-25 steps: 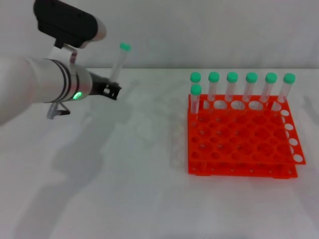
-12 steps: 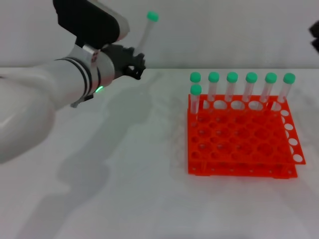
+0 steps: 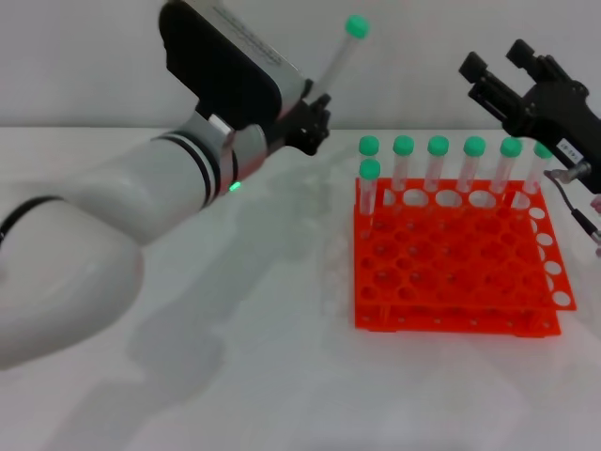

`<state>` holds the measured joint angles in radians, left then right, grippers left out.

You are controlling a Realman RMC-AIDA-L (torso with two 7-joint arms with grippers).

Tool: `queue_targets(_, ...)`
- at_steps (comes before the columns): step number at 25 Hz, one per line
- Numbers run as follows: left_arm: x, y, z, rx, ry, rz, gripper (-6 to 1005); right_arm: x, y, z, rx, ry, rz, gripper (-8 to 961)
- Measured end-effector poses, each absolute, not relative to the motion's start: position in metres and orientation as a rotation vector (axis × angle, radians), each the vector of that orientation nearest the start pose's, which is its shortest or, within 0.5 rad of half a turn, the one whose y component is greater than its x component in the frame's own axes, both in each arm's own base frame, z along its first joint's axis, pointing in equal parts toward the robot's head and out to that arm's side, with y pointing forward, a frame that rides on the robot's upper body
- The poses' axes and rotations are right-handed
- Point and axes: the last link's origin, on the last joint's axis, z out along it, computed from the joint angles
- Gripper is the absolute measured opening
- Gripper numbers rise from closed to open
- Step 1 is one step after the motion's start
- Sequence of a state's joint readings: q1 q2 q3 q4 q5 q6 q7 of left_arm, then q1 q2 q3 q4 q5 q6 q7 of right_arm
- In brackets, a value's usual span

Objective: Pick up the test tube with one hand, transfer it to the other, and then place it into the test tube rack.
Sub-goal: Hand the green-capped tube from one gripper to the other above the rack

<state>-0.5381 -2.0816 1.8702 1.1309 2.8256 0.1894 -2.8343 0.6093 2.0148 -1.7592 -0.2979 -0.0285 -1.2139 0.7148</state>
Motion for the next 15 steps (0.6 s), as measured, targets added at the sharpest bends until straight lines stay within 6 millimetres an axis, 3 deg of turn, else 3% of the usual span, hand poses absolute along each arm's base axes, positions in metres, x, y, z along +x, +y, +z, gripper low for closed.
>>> queue_targets(15,-0.124,0.406,-0.065,-2.128,-0.131,-0.332,185,0.191,0.398,-0.020,-2.052,0.486,1.218,823)
